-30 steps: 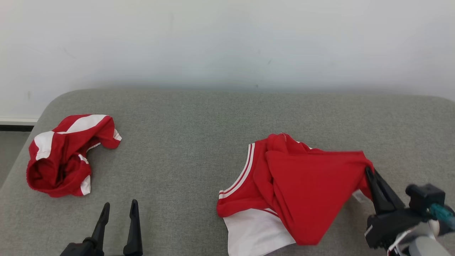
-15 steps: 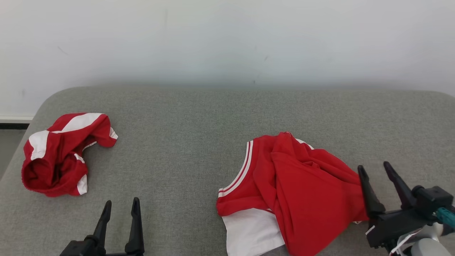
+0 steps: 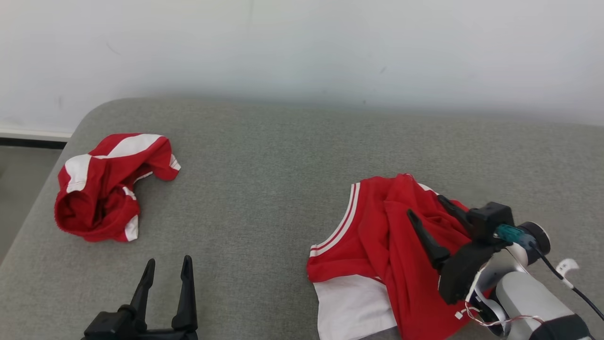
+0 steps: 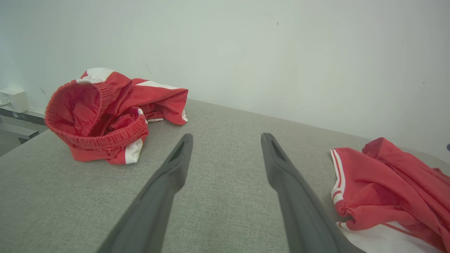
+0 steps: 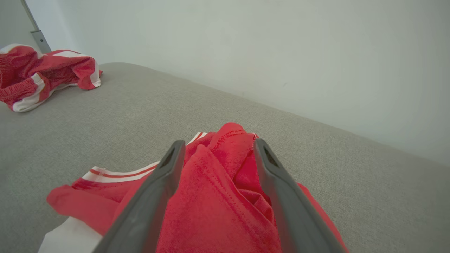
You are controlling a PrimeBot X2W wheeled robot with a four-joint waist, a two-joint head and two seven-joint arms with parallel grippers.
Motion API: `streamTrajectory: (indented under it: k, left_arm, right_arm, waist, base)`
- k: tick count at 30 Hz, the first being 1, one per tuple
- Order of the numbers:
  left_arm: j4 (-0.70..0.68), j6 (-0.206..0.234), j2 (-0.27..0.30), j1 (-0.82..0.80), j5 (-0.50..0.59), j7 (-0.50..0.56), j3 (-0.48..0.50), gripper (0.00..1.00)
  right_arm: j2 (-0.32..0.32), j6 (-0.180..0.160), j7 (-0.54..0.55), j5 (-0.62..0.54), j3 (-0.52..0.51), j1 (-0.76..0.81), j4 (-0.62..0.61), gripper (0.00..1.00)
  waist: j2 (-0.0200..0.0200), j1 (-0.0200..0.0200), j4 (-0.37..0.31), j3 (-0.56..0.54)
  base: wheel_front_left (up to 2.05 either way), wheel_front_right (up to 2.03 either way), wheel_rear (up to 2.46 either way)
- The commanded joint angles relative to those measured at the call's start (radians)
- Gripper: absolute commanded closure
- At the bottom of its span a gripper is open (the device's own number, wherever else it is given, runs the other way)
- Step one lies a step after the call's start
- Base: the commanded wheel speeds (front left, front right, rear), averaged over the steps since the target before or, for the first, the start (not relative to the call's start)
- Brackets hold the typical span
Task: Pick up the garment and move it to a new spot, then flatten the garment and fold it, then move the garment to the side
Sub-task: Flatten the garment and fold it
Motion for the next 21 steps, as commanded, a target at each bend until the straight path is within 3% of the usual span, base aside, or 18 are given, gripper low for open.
streamTrajectory:
  k: [1, 8, 9, 10, 11, 21]
  left_arm:
    - [0.003, -0.001, -0.001, -0.016, -0.005, -0.003, -0.004, 0.00]
    - [0.007, -0.001, -0.001, -0.025, -0.014, -0.003, -0.015, 0.00]
    - [0.006, 0.000, -0.001, -0.025, -0.015, -0.003, -0.015, 0.00]
    - [0.006, 0.000, -0.001, -0.024, -0.015, -0.003, -0.016, 0.00]
    - [0.004, 0.002, -0.001, -0.023, -0.016, -0.003, -0.016, 0.00]
    - [0.002, 0.013, -0.001, -0.004, -0.020, -0.003, -0.014, 0.00]
  right_arm:
    - [-0.006, -0.002, 0.014, 0.014, 0.028, -0.030, 0.031, 0.00]
    - [-0.022, -0.002, 0.082, 0.062, 0.141, -0.117, 0.186, 0.00]
    - [-0.020, -0.002, 0.094, 0.072, 0.157, -0.124, 0.205, 0.07]
    - [-0.021, -0.002, 0.102, 0.080, 0.173, -0.130, 0.218, 0.64]
    - [-0.021, -0.002, 0.100, 0.092, 0.185, -0.139, 0.225, 1.00]
    - [-0.048, -0.002, -0.078, 0.151, 0.226, -0.190, 0.229, 1.00]
  waist:
    - [-0.0001, 0.0000, 0.023, 0.014]
    - [-0.0001, 0.0000, 0.057, 0.028]
    - [-0.0001, 0.0000, 0.059, 0.029]
    - [-0.0001, 0.0000, 0.061, 0.030]
    - [-0.0001, 0.0000, 0.061, 0.031]
    - [-0.0001, 0.0000, 0.027, 0.013]
  base:
    - [0.00, 0.00, 0.00]
    - [0.00, 0.00, 0.00]
    - [0.00, 0.00, 0.00]
    - [0.00, 0.00, 0.00]
    - [0.00, 0.00, 0.00]
    - [0.00, 0.00, 0.00]
